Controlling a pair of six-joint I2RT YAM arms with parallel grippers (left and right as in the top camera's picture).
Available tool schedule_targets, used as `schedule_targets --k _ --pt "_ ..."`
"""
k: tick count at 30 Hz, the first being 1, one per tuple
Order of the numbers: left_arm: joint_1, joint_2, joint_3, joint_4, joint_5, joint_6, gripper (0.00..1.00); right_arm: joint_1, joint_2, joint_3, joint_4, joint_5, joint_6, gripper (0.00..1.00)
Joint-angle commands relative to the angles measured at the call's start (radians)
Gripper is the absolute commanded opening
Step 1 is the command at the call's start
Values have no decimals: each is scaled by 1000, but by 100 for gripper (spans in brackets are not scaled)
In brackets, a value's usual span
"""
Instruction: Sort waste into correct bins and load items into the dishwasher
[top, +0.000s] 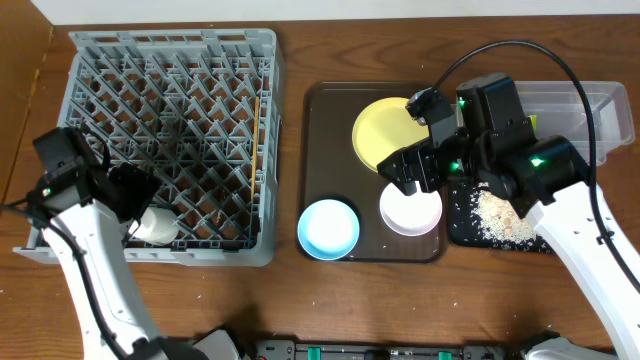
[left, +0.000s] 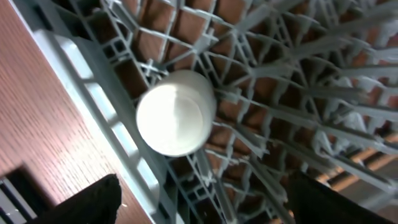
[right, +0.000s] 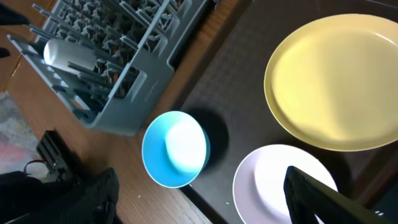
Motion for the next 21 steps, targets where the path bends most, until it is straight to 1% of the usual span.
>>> schedule_targets --k 1,2,3,4,6,9,11,14,15,16,17,21 --pt "-9 -35 23 -8 205 138 83 12 -14 3 0 34 -32 84" --pt "-24 -50 23 -7 273 190 83 12 -14 3 2 57 -32 84" --pt "-57 -77 23 -8 355 274 83 12 -14 3 5 84 -32 84" --pt "-82 -96 23 -10 389 324 83 12 -14 3 8 104 -31 84" --pt "-152 -141 23 -19 406 392 83 12 -14 3 12 162 5 83" --pt "-282 -209 23 -15 406 479 82 12 -14 3 13 275 118 84" --pt "-380 -252 23 -13 405 538 83 12 -14 3 12 302 147 84" --pt "-493 -293 23 -14 369 558 84 12 -14 3 7 301 149 85" --pt "-518 -300 23 -16 351 558 89 12 -14 3 3 301 149 85" --pt "-555 -308 23 -21 328 558 91 12 -14 3 -3 301 149 85" --pt "-572 -310 23 -23 323 558 93 12 -14 3 -5 301 149 87" --pt "-593 -309 21 -23 322 558 95 12 -14 3 -11 301 149 88"
